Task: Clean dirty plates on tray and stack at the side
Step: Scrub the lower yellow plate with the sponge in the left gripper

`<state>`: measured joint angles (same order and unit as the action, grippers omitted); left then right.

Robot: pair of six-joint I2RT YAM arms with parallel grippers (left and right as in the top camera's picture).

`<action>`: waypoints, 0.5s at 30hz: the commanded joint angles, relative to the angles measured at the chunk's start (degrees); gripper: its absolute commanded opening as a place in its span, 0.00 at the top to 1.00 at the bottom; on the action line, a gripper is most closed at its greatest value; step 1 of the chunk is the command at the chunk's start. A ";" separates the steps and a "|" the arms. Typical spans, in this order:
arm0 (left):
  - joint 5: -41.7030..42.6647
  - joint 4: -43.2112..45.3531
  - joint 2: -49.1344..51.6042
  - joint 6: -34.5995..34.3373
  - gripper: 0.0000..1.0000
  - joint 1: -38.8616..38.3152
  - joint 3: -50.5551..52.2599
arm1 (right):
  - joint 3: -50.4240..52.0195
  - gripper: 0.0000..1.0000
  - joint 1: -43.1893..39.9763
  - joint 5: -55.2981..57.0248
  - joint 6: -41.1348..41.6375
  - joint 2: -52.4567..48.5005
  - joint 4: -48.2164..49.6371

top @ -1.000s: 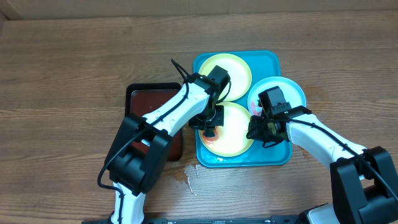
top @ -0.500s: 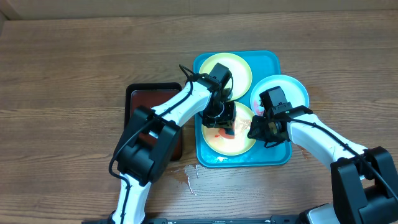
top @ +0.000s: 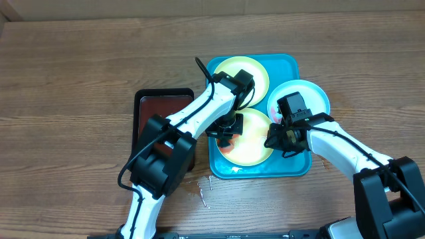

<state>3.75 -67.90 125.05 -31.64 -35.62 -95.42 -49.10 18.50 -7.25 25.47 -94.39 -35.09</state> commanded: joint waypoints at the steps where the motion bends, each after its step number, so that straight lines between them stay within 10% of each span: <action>1: -9.07 1.84 1.60 -0.55 0.96 0.35 -0.79 | 0.31 0.96 0.42 0.15 -0.13 -0.26 0.33; 15: 26.14 16.61 3.80 0.50 0.96 -2.01 -0.35 | 0.31 0.96 0.42 0.13 -0.13 -0.26 0.24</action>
<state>18.79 -51.90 126.19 -31.62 -35.90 -95.42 -49.10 18.52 -7.27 25.47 -94.39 -34.96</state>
